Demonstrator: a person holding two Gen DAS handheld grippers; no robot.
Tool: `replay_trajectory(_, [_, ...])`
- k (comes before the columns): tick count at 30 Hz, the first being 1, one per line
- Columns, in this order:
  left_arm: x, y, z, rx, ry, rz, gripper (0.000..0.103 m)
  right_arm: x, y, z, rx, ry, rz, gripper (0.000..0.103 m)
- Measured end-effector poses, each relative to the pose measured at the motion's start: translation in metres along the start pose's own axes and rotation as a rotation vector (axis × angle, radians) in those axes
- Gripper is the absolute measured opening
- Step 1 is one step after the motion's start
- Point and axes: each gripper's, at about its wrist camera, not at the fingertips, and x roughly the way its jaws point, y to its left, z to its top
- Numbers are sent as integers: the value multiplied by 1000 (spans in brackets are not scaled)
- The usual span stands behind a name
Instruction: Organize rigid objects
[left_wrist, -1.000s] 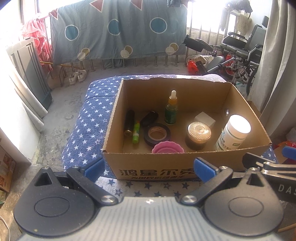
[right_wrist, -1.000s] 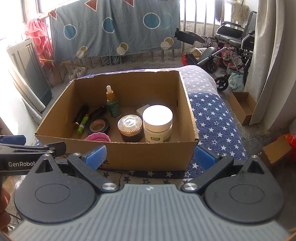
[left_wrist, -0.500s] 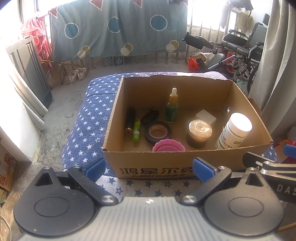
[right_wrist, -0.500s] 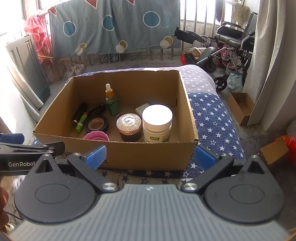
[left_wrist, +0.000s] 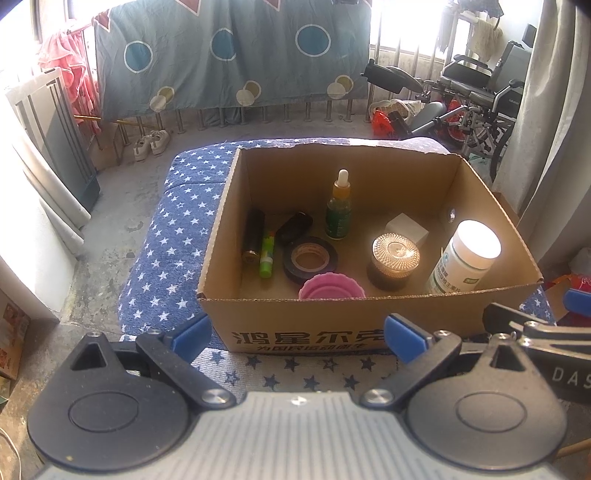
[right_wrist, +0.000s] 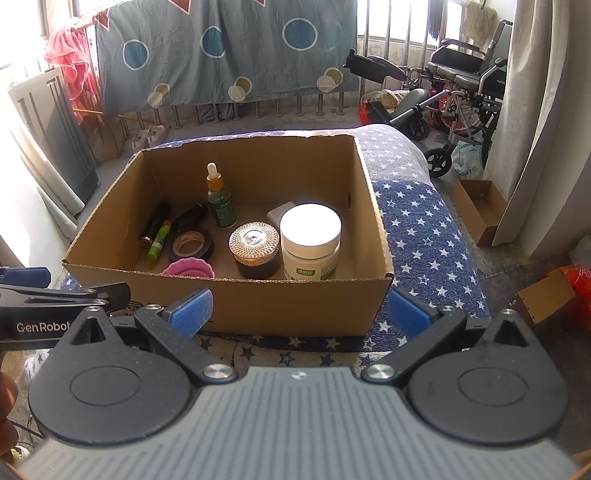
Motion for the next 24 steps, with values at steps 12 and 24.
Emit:
replay_trajectory(12, [4,-3,-1,-1,18,-2,100,3,-2,-2,6,12,-1,102])
replay_trajectory(24, [5,-3,-1,-2,18,-2,100,3,-2,-2,6,12,-2,102])
